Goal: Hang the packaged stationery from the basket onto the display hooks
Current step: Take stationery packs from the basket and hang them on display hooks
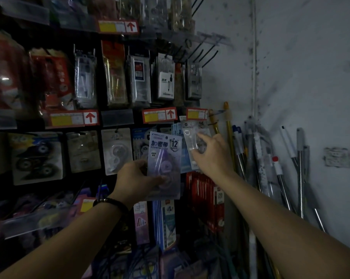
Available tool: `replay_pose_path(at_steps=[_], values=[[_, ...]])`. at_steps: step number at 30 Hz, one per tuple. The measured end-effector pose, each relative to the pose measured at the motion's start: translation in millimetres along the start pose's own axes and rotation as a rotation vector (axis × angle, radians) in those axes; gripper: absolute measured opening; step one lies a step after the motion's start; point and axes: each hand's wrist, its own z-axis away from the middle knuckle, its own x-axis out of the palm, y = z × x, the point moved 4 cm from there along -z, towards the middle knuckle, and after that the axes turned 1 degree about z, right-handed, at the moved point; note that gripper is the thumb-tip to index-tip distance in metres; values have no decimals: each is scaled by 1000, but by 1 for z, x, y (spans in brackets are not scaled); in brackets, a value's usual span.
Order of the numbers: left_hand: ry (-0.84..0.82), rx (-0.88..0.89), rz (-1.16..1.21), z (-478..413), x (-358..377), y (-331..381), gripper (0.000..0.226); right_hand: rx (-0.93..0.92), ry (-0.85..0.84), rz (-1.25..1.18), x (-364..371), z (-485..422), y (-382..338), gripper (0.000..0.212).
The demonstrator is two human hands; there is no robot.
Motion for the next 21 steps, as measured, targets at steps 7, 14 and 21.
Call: replay_pose_path(at_steps=[7,14,21], values=[[-11,-1,5,2,1,-6,33,-10,-13,4,1,11,14,67],[-45,-9,51,4,-1,-2,29,10,21,5,1,7,2,63],[-40,11,68,2,-1,3,28,34,-116,21,9,3,-2,63]])
